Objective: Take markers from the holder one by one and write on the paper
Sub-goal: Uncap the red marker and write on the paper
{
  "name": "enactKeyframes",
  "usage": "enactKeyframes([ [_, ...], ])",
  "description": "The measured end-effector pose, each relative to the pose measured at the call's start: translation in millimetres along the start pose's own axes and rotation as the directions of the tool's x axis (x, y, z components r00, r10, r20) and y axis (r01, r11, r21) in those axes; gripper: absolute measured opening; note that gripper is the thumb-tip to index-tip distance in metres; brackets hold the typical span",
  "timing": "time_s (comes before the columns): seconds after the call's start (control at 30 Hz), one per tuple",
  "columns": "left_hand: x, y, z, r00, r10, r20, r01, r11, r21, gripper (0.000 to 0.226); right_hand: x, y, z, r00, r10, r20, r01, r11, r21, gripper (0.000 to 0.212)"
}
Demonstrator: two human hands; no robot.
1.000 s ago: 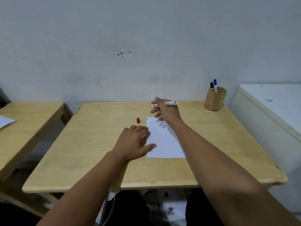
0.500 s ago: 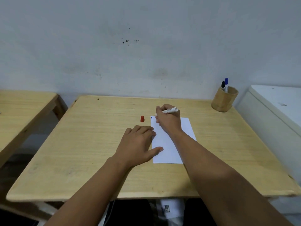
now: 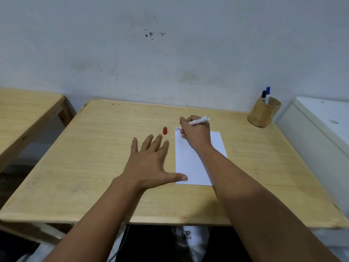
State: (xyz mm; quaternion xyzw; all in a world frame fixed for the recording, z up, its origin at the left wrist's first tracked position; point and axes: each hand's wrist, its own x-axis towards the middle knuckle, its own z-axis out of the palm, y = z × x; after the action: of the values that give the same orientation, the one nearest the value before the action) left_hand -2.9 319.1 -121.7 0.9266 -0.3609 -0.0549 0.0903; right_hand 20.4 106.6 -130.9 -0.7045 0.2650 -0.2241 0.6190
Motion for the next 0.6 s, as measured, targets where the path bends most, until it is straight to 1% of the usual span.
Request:
enactKeyframes([
  [0.13,-0.9,-0.9,-2.1,0.999,0.015,0.042,-0.016,1.0,0.013,0.139,-3.0,-1.4,0.1,1.0,0.002,0.009,-0.002,1.0,-0.018,0.031],
  [0.37,-1.4,-0.8,-1.8,0.999,0.012,0.034,-0.013,1.0,0.014,0.139,-5.9,-3.9,-1.7,1.0,-0.022,0.021,0.024,0.997,-0.074,0.029],
  [0.53,-2.3,0.9,-2.4,1.0,0.008,0.024,-0.008,1.0,0.001,0.139,-7.5,-5.9,-1.1,0.998,-0.047,0.039,0.052,0.985,-0.164,0.024],
  [0.6,-1.8,1.3,-2.4,1.0,0.008,0.02,-0.008,1.0,0.0,0.139,-7.8,-6.7,-0.8,0.998,-0.05,0.041,0.056,0.983,-0.173,0.024],
])
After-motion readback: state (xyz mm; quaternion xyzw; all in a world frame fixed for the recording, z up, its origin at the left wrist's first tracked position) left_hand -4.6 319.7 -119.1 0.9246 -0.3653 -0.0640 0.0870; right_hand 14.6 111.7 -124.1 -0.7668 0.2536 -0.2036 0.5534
